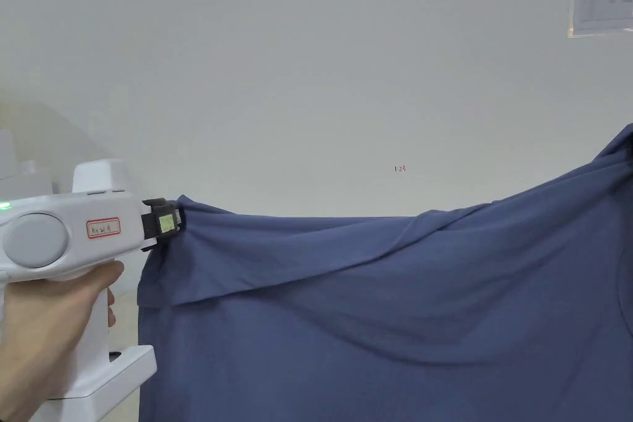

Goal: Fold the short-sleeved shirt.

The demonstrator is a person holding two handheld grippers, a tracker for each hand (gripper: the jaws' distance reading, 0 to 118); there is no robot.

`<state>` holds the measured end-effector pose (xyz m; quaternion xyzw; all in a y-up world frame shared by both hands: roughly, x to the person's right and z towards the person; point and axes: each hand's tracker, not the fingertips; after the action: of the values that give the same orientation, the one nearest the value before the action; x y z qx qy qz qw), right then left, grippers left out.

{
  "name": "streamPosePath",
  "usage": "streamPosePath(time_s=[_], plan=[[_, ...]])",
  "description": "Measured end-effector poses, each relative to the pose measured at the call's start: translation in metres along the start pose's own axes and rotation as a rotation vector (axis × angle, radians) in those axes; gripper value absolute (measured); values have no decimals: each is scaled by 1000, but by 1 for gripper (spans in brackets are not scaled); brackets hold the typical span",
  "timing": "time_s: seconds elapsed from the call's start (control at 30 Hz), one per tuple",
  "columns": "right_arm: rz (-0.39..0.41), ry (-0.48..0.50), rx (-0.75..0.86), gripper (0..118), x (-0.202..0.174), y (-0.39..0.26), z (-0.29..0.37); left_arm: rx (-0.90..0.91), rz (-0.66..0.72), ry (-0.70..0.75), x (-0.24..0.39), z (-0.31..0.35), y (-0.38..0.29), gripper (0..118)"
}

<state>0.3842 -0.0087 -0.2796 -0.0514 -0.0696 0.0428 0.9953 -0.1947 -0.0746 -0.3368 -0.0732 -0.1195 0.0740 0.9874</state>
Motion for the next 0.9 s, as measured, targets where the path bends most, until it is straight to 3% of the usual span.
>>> streamPosePath(time_s=[0.7,0.8,0.9], plan=[[15,-69,-63,2,-36,16,-253,-132,-51,76,-32,-259,15,9],[58,-87,-84,2,-46,14,-280,-151,-70,88,-37,-286,8,9],[-4,-59,-90,2,-45,2,-293,-153,-67,75,-41,-301,-4,9]])
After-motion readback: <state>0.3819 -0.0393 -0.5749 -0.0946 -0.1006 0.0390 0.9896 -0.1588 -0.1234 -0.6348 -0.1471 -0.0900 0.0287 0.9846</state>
